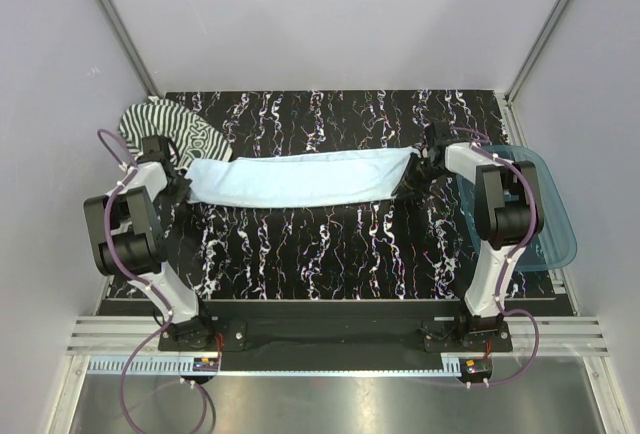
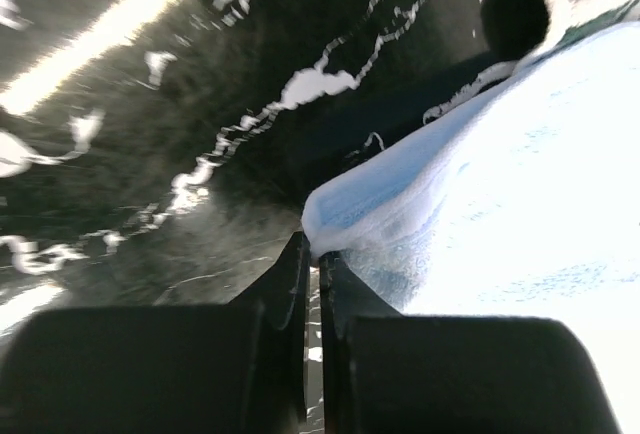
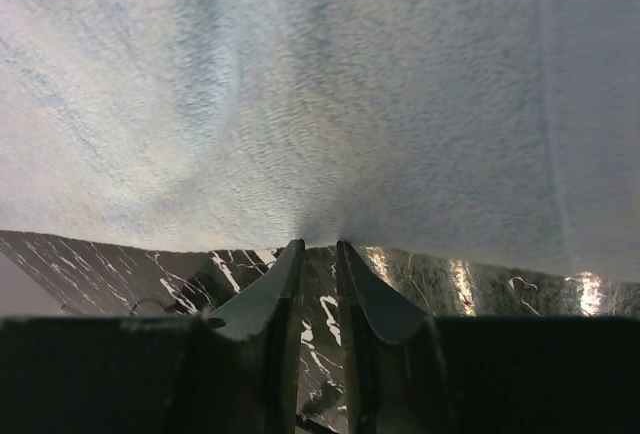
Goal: Roll the towels
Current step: Fold the towel
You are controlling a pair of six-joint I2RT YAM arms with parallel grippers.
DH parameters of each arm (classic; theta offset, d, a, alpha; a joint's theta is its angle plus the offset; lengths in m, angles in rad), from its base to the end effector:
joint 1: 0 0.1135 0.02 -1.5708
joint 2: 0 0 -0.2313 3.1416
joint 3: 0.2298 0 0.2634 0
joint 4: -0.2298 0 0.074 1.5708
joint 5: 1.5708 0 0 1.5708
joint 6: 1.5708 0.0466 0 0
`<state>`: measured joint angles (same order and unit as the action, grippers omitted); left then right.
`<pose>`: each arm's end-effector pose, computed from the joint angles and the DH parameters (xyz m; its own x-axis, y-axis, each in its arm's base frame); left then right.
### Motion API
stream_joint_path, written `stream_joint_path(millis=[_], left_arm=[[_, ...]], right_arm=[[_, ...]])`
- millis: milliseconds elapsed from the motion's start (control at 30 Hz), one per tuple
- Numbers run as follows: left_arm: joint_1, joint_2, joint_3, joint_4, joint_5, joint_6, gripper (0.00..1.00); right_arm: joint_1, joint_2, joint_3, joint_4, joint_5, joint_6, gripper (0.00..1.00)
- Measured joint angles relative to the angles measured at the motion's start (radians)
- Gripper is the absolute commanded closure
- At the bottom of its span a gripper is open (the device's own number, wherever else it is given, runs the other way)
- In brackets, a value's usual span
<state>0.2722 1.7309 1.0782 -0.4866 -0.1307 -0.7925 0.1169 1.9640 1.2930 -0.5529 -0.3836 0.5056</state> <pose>0.3329 0.0992 0.1246 -0.3870 -0.8411 -0.3779 -0.8470 0.4863 -0.2147 0.3820 0.0624 0.1044 -0.9307 0.3429 -0.1270 0.2472 0.8459 0.4726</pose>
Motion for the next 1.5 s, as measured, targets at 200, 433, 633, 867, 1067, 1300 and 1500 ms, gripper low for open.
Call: stream_joint_path(millis=[200,433,633,867,1067,1300,1500], left_arm=[[0.0,-0.045,0.026,-0.052,-0.059,0.064,0.5],[0.002,-0.208,0.026,-0.11,-0.063,0.1,0.23],[0.0,-0.397,0.03,-0.153,0.016,0.164,0.23],[-0.024,-0.587,-0.08,-0.159,0.138,0.283,0.23],[-0.086,-0.638,-0.177,-0.179,0.164,0.337,0.23],[-0.121,-0.636,-0.177,-0.172,0.186,0.352,0.23],[-0.123,-0.636,-0.177,-0.17,0.199,0.352,0.23]], right_arm=[[0.0,0.015,-0.016,0.003,0.0,0.0,0.76],[0.0,-0.051,-0.07,0.011,-0.002,0.022,0.39],[0.0,-0.264,-0.155,0.043,0.036,0.091,0.27],[0.0,-0.351,-0.255,0.057,0.224,0.208,0.38],[-0.014,-0.288,-0.267,0.064,0.324,0.264,0.44],[-0.05,-0.212,-0.219,0.074,0.394,0.284,0.48],[-0.064,-0.168,-0.189,0.121,0.399,0.285,0.5]])
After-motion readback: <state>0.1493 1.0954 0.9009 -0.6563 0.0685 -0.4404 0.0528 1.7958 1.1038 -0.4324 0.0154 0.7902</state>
